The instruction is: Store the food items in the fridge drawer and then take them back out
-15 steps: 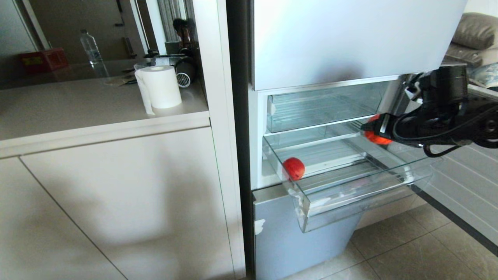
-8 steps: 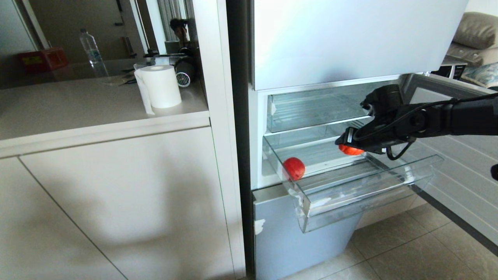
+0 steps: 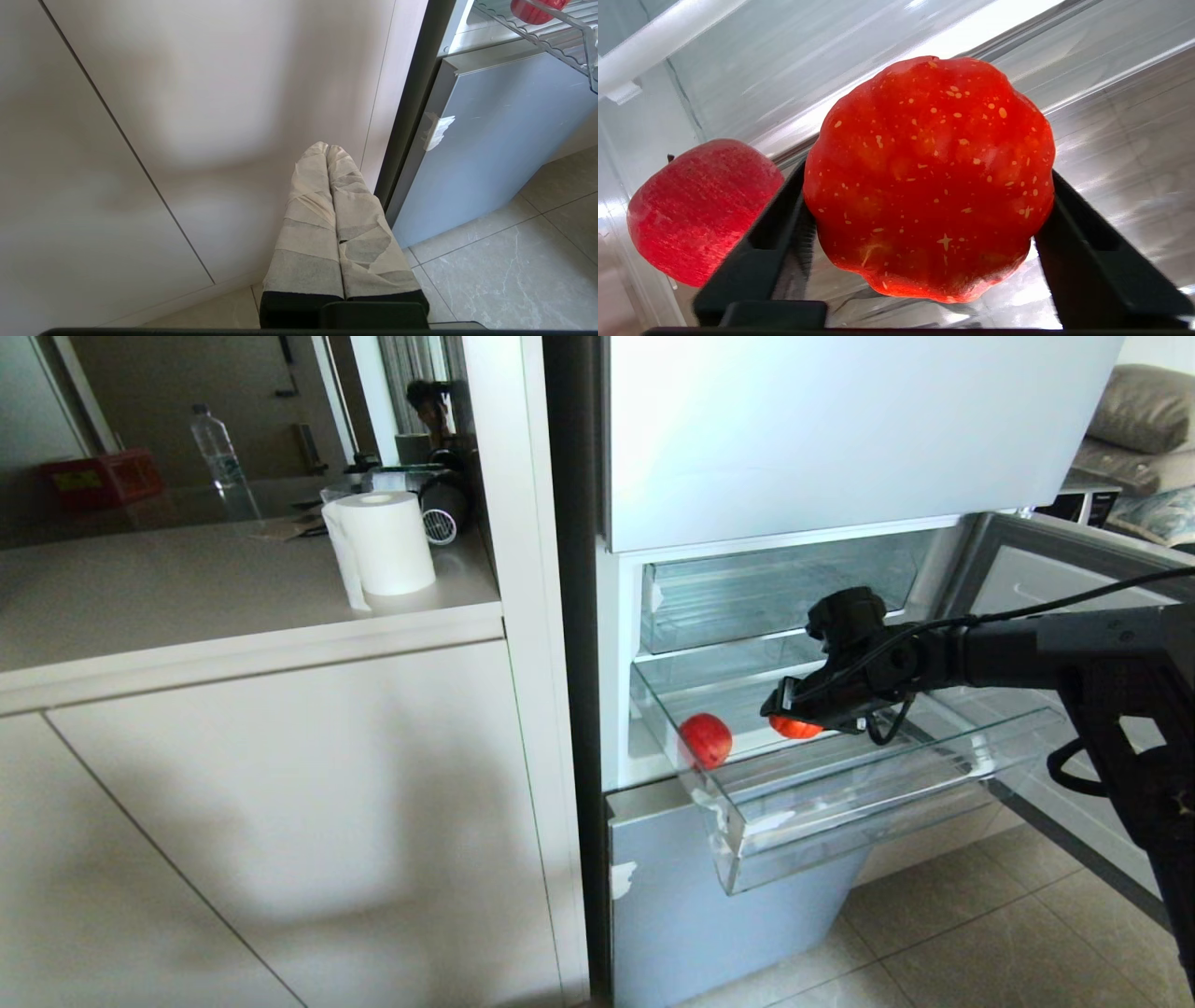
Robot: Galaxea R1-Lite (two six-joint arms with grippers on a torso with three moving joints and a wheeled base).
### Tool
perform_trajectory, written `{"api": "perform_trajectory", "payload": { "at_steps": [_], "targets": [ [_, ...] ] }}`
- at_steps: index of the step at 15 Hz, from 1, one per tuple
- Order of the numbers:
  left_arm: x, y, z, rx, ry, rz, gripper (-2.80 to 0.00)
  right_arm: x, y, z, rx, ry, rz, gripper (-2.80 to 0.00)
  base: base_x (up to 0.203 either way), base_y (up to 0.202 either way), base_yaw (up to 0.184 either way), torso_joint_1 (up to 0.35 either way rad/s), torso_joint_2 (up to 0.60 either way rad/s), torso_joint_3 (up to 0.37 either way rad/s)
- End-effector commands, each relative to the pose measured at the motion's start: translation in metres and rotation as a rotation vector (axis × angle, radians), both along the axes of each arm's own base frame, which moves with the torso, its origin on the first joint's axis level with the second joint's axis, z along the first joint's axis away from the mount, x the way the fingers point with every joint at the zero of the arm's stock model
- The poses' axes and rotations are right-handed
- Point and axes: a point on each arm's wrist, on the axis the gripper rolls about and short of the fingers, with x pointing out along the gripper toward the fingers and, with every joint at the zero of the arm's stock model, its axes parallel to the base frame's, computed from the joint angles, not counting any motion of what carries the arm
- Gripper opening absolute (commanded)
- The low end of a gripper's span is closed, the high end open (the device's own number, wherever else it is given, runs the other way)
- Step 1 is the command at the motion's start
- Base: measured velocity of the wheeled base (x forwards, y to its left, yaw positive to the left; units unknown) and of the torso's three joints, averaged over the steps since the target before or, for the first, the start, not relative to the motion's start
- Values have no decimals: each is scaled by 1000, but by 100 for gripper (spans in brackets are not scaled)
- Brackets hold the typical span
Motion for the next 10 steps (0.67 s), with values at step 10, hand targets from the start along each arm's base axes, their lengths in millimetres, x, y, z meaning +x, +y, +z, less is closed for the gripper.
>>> {"api": "perform_trajectory", "payload": {
  "at_steps": [10],
  "targets": [
    [0, 0, 0, 0, 3, 0, -280, -30, -7, 76, 60, -144, -27, 0, 0, 0, 0, 0, 0, 0]
  ]
}}
